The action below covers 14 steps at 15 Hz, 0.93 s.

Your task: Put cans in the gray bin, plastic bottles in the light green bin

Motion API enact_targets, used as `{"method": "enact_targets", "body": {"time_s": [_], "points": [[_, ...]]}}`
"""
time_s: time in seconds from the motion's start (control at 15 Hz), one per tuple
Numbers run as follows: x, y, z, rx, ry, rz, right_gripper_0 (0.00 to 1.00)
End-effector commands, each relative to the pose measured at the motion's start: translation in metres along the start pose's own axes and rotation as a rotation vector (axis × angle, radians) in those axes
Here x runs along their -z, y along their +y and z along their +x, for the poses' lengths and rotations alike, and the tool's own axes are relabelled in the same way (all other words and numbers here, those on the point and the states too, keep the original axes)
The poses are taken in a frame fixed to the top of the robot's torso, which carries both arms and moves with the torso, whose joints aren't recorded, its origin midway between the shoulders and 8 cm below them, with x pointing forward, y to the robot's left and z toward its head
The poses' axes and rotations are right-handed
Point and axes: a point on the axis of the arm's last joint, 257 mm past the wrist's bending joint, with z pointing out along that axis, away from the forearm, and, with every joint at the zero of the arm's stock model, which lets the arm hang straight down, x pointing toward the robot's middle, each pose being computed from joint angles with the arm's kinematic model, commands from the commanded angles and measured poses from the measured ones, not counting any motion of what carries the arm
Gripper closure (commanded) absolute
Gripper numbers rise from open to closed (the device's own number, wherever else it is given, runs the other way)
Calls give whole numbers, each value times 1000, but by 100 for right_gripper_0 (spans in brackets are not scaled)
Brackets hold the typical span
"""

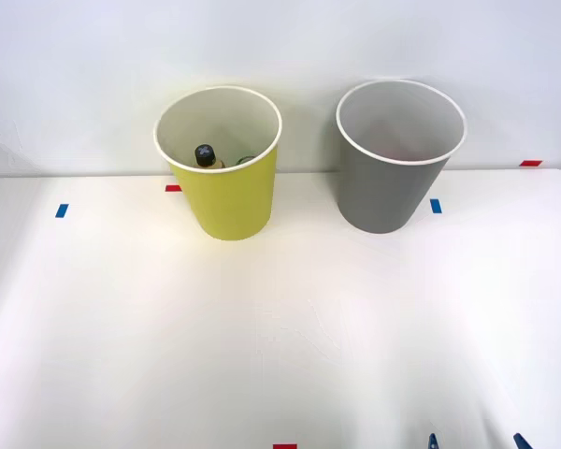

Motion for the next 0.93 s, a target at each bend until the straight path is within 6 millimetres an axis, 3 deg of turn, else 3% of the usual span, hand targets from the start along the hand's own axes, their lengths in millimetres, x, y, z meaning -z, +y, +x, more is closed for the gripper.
{"method": "enact_targets", "body": {"time_s": [0.07, 0.93], "points": [[0, 0, 0, 0, 0, 0, 0], [0, 0, 0, 0, 0, 0, 0]]}}
